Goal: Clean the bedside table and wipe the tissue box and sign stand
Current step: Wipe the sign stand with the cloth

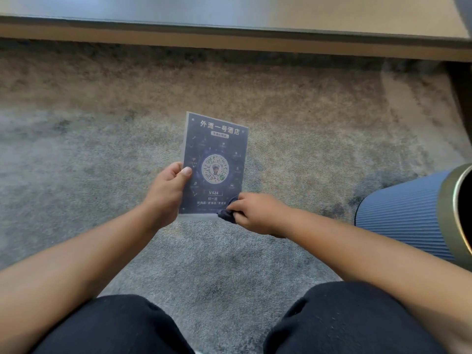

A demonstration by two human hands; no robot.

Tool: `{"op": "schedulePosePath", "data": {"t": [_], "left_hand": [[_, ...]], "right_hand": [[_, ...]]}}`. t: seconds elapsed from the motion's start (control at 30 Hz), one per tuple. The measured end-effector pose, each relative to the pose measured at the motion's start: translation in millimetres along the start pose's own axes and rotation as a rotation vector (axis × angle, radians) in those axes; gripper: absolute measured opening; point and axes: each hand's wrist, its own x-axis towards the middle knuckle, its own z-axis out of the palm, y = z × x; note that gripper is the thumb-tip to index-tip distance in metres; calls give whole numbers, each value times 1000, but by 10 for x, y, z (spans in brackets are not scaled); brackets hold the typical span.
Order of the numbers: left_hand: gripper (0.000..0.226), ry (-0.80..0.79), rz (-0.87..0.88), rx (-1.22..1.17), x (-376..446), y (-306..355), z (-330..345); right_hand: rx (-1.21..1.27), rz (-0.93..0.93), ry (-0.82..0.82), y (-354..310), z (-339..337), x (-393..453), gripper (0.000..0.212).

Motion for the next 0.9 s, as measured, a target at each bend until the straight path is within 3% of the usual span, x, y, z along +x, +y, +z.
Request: {"op": "schedulePosePath", "data": {"t": [0.17,0.33,0.43,0.57,0.63,0.7,0.8,0.9], "left_hand": [[20,-15,-3,7,-14,20,-77],[26,-18,14,-1,-7,70,-138],[26,-10,3,3,-2,76,-131],[24,7,-18,0,10,116,-60],[23,-1,-18,0,25,144,-13],[23,-10,-20,-3,25,148,-2],[21,-2,-23,-4,31,115,-54],[20,9,-25,-73,63,136,-102]], "right_hand": [[60,208,-174,257,-36,-68,25],[190,351,-5,430,-208,-69,23],[253,319,107,367,-304,-54,23],[4,35,260,110,-280,-102,30],[-106,-80,201,31,-191,-115,30],[-149,-75,135,79,-118,-111,30],[-214,-9,4,289,-70,-152,28],[-183,196,-109,504,-73,-232,28]]}}
